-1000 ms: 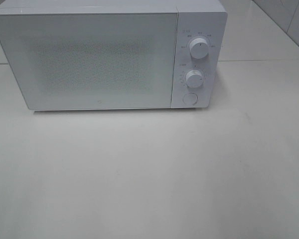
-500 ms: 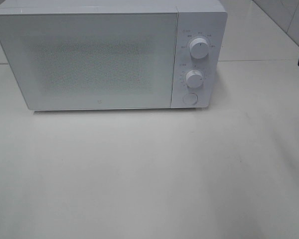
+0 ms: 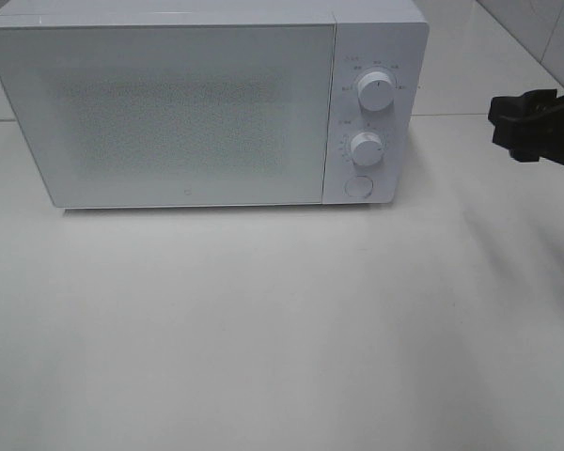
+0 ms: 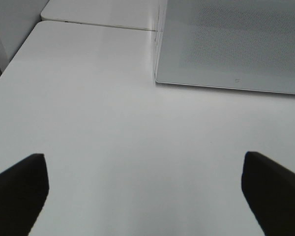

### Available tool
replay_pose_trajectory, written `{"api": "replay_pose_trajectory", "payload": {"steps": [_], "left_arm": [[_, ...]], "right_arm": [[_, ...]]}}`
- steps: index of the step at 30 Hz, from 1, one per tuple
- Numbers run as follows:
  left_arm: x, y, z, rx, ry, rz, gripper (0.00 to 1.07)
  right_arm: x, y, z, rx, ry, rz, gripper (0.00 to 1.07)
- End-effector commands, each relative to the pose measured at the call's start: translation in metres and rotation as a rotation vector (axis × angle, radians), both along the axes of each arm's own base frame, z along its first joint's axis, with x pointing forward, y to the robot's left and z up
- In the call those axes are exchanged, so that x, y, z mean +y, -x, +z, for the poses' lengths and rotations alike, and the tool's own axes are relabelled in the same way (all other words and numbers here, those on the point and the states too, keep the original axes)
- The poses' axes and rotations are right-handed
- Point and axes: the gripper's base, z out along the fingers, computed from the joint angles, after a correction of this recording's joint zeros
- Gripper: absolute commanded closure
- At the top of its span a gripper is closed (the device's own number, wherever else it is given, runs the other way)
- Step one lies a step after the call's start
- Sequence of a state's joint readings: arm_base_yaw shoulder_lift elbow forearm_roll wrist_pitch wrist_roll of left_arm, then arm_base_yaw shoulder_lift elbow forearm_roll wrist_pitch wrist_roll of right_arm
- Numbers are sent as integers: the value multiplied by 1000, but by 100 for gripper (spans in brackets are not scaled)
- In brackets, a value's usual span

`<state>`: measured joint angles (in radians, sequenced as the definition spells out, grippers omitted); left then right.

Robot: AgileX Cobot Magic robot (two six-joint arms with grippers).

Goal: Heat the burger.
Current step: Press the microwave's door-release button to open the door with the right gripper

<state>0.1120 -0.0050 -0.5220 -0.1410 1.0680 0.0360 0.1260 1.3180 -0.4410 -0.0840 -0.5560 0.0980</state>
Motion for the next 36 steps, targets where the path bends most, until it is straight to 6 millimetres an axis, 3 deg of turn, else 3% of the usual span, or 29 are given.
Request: {"api": "replay_pose_trajectory", "payload": {"steps": [1,11,16,23,31,36], "left_arm": [[0,0,0,-8,1,4,6],[0,0,0,-8,1,4,6],[0,0,0,-8,1,4,6],[0,0,0,-8,1,4,6],[0,0,0,-8,1,4,6],[0,0,0,-8,1,4,6]], "right_arm": [[3,-11,-12,-37,35,-3,37],[36,-18,-44,-14,12,-24,37],[66,-13,-61,-3,-8,12,37],[92,-3,-77,4,-21,12,37],[104,3,-90,25,-40,-1,37],[104,3,-89,49,-251,-77,46]]}}
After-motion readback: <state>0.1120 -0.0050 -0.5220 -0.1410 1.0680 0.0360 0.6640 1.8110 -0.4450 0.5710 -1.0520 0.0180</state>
